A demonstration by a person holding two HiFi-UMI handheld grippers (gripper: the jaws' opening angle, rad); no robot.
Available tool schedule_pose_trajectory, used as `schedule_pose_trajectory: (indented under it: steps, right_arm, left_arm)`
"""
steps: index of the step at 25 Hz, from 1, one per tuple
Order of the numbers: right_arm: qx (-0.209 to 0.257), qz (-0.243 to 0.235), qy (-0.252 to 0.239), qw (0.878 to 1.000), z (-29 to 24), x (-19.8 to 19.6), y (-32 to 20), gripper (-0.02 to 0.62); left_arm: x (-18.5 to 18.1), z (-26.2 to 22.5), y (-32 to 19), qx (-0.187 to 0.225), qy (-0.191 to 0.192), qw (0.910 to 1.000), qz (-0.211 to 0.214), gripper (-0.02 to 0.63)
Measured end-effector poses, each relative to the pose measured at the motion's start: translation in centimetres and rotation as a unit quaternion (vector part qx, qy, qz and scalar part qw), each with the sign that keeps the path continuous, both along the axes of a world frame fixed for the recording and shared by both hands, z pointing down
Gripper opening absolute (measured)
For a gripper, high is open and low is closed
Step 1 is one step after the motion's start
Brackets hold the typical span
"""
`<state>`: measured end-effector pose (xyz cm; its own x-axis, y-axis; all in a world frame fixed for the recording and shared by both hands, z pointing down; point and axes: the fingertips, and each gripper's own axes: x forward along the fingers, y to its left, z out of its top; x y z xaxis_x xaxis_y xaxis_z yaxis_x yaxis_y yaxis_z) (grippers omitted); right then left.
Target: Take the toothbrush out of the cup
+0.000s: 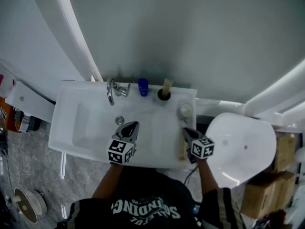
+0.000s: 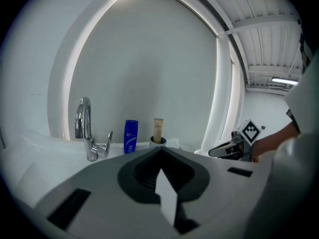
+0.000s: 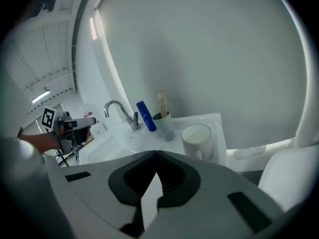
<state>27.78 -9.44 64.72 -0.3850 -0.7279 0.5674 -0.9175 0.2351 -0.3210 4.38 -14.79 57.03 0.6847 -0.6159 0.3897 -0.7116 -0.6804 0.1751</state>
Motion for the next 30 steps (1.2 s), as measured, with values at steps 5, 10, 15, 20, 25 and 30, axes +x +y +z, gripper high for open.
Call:
schedule_pose_trajectory:
  steps: [5, 10, 15, 20, 25, 30]
  right_arm:
    - [0.072, -0.030, 0.002, 0.997, -4.6, -3.5, -2.0, -0.002]
    - [0.135, -0.025, 0.006, 0.990, -9.2, -5.4, -5.2, -0.002]
    - [0.164, 0.005, 0.010, 0.986, -11.1, -5.7, -8.3, -0.002]
    - [0.165, 0.032, 0.032, 0.985, -11.0, -6.1, -10.3, -0.002]
    - [0.165, 0.059, 0.054, 0.983, -10.3, -6.2, -12.7, 0.000]
    - [0.157, 0.090, 0.076, 0.981, -9.4, -6.5, -14.7, 0.018]
  left_arm:
    - [-0.6, -0.3, -0.3, 0.003, 0.004, 0.9999, -0.010, -0.003]
    - [-1.5, -0.8, -0.7, 0.008, 0.007, 0.9997, -0.022, -0.002]
    - [-2.3, -0.8, -1.1, 0.007, 0.011, 0.9994, -0.032, -0.003]
    - [-2.7, -0.9, -1.4, 0.009, 0.011, 0.9992, -0.037, -0.003]
    - [-2.9, -0.8, -1.8, 0.007, 0.010, 0.9992, -0.038, -0.002]
    - [-3.3, -1.1, -2.8, 0.009, 0.002, 0.9995, -0.030, -0.003]
